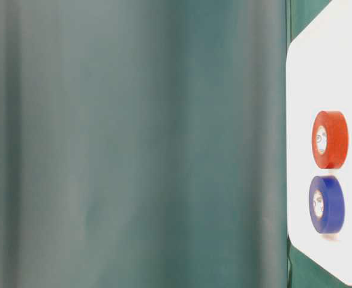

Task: Put the tape into the white case with the left arm.
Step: 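Move the left gripper over the teal tape and grasp it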

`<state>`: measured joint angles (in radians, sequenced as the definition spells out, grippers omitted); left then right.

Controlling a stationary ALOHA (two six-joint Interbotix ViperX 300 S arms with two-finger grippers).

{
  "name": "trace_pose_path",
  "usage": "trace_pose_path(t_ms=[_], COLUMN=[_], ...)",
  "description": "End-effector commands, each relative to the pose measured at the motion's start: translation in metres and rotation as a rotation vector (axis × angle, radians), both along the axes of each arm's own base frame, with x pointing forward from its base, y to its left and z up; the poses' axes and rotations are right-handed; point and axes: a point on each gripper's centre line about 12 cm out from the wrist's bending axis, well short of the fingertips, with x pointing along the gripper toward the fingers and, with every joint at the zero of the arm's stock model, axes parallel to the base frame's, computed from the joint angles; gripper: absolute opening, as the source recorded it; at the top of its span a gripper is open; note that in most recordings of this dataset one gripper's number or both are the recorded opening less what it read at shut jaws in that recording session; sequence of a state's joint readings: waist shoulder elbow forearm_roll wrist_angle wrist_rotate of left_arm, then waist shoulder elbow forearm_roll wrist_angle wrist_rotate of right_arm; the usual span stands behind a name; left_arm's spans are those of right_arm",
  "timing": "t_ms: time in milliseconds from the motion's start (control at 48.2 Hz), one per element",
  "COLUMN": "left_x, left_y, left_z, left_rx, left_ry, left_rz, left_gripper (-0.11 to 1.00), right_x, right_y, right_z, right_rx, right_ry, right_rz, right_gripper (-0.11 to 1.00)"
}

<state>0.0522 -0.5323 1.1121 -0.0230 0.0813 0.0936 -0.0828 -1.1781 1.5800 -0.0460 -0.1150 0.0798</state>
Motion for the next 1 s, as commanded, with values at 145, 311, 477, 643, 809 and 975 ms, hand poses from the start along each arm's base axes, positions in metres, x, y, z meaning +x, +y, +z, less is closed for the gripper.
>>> trace_pose_path(t_ms=[145, 311, 477, 643, 809, 975], left_x=[0.003, 0.001, -0.007, -0.015, -0.022, -0.023], left_y=[-0.010, -0.017, -0.036, -0.057, -0.067, -0.067], left_z=[0.006, 0.003, -0.006, -0.011, -0.017, -0.020], left_rx=[0.001, 0.001, 0.000, 0.005, 0.010, 0.011], left_ry=[-0.026, -0.011, 0.017, 0.047, 0.090, 0.106], left_rz=[-0.040, -0.070, -0.149, -0.246, -0.293, -0.296], left_gripper=[0.93, 0.93, 0.92, 0.92, 0.92, 0.92], right_x=[0.002, 0.002, 0.002, 0.002, 0.002, 0.002], right_y=[0.000, 0.000, 0.000, 0.000, 0.000, 0.000], right_z=[0.004, 0.004, 0.004, 0.004, 0.004, 0.004], right_rx=[-0.004, -0.002, -0.004, -0.004, -0.004, -0.002], right_ry=[-0.012, -0.012, -0.014, -0.012, -0.014, -0.014], right_rz=[0.000, 0.000, 0.000, 0.000, 0.000, 0.000], right_gripper=[-0.09, -0.09, -0.09, -0.09, -0.09, -0.09])
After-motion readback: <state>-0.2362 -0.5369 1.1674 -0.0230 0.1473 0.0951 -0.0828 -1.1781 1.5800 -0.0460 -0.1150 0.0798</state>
